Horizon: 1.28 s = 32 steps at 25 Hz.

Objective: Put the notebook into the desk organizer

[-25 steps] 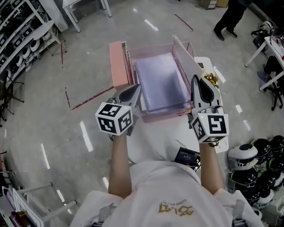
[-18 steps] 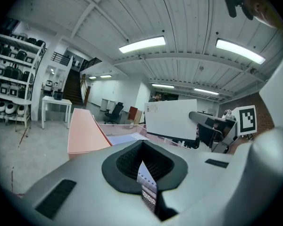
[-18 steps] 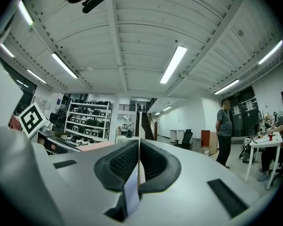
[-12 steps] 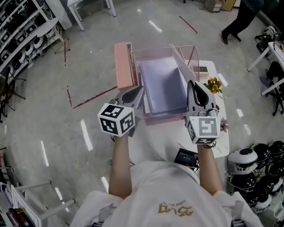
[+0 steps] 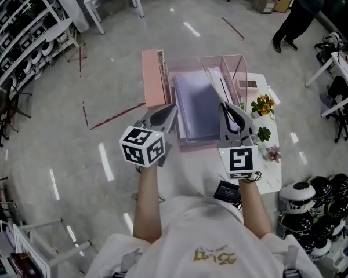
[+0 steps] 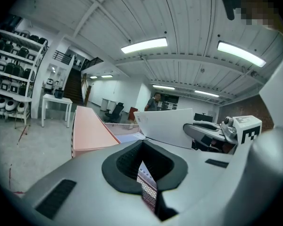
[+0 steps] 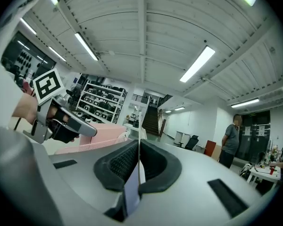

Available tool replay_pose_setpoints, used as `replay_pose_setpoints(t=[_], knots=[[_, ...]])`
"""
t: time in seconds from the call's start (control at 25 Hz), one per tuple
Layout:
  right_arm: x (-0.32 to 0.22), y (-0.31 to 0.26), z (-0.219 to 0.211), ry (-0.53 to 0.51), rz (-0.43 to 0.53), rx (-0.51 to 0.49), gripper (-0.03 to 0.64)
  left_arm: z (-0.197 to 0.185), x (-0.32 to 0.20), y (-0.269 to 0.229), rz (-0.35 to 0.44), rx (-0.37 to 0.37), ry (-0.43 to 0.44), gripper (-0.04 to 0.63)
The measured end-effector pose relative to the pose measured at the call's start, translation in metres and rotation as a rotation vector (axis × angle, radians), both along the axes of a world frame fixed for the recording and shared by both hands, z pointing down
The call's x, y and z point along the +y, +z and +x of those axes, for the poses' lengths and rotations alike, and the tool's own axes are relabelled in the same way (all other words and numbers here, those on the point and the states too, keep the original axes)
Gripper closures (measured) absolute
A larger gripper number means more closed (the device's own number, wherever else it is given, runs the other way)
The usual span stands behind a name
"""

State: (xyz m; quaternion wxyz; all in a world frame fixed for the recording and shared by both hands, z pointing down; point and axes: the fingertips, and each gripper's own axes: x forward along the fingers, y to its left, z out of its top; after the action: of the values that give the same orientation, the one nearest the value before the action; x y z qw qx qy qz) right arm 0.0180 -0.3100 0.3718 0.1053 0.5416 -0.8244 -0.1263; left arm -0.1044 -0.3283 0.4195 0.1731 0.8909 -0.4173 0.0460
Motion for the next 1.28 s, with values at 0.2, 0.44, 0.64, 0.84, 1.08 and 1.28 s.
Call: replay_pose_setpoints(t=[0.2,0.44,0.64,0.84,1.08,1.28], knots=[[-0.001,0.021,-0.016,-0.088,-0.114,-0.026,0.594,-0.005,0.0,0.001,0.004,0.0,-0.013,0.58],[-0.005,0.037,-0.026,-0.141,-0.213,-0.034,0.586,-0.01,0.0,0.003,0.001,0.003,-0.024,0.58],[-0.01,0.049,-0.029,-0.17,-0.267,-0.037,0.577,-0.011,-0.004,0.006,-0.002,0.004,-0.026,0.58],[-0.011,0.06,-0.03,-0.191,-0.33,-0.062,0.56,-0.013,-0.003,0.006,-0.001,0.006,-0.03,0.578],[-0.015,0.067,-0.032,-0.208,-0.389,-0.075,0.545,-0.018,-0.006,0.007,-0.003,0.011,-0.041,0.58],[-0.013,0.07,-0.036,-0.222,-0.408,-0.056,0.532,-0.019,-0.006,0.008,-0.005,0.015,-0.042,0.58]])
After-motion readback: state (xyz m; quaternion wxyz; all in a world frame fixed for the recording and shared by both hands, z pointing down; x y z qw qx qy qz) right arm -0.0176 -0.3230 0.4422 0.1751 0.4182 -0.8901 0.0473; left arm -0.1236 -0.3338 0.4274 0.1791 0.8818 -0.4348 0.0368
